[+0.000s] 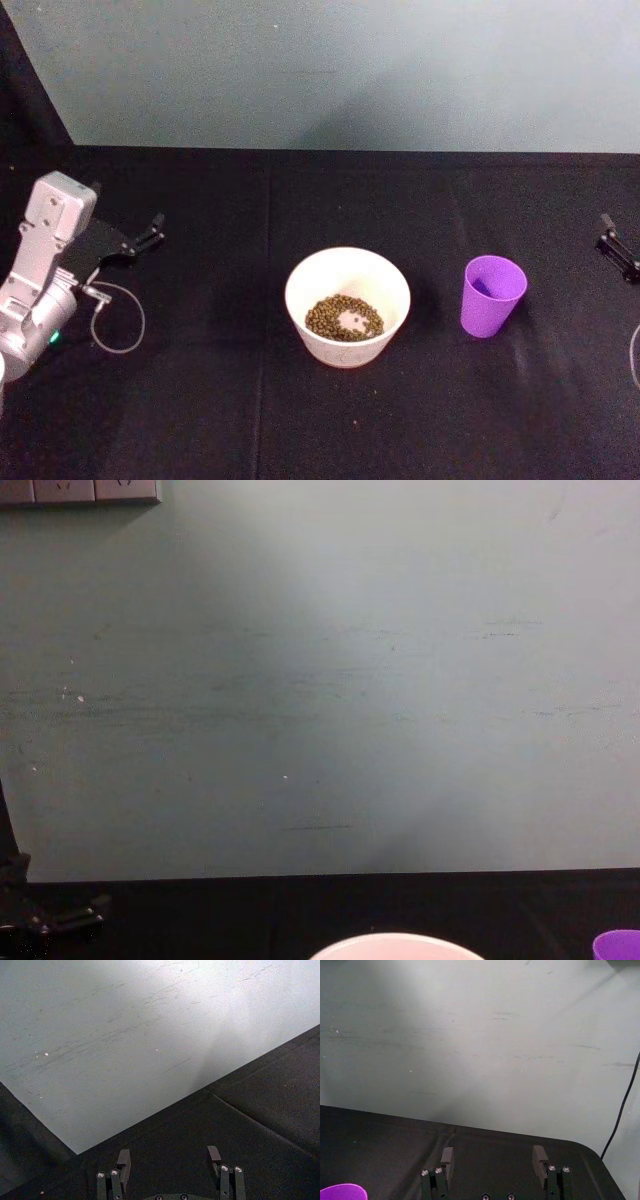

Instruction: Pick up the cup and pour the mung beans from the cup into the bowl.

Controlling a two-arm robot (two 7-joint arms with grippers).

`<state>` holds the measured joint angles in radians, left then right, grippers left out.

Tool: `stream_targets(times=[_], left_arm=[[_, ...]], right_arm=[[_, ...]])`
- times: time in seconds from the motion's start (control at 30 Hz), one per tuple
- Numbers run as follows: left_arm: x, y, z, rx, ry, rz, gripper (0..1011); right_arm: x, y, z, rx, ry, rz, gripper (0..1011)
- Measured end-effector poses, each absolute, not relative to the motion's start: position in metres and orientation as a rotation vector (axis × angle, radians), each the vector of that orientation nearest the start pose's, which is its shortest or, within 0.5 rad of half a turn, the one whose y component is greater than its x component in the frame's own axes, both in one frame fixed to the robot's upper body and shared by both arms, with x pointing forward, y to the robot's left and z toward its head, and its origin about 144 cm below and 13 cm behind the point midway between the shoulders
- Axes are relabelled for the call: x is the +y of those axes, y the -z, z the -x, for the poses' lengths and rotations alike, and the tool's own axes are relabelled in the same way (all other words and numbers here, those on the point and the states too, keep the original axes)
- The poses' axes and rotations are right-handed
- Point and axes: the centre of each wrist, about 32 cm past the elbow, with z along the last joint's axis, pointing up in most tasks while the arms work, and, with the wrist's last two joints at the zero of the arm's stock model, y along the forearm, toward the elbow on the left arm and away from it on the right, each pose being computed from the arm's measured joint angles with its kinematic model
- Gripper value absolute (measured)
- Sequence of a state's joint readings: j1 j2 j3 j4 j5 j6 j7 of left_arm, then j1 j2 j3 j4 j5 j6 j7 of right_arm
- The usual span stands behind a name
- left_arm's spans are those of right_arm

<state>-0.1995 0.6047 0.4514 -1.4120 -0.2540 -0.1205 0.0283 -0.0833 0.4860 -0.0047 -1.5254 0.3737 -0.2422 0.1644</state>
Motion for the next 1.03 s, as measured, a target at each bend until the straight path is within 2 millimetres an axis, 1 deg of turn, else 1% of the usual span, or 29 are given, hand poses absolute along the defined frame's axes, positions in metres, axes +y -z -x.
stream_targets(times=[1.03], left_arm=[[0.3097,-1.1398,-0.4886,-0.285,-1.248,-0.304,1000]], right_arm=[[-0.3715,-1.1406,-0.4337,-0.17,1.409,0.012,1002]])
